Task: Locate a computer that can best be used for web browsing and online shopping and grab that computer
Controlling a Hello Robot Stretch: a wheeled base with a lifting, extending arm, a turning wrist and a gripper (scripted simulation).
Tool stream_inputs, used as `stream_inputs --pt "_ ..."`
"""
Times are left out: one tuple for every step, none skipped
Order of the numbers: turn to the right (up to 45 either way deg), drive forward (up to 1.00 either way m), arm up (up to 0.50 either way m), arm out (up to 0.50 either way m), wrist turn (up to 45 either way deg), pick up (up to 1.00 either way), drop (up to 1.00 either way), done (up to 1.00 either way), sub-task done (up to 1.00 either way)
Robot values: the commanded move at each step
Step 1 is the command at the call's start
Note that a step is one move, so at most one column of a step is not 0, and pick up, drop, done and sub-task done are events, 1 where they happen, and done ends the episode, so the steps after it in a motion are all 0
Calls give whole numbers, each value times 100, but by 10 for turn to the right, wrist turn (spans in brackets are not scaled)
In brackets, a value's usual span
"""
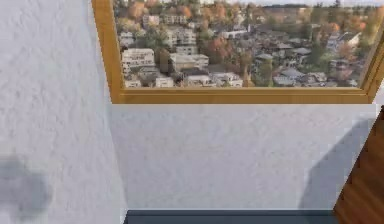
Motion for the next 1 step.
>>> stream_inputs --pt "450 0 0 0 0 0 0 0 0"
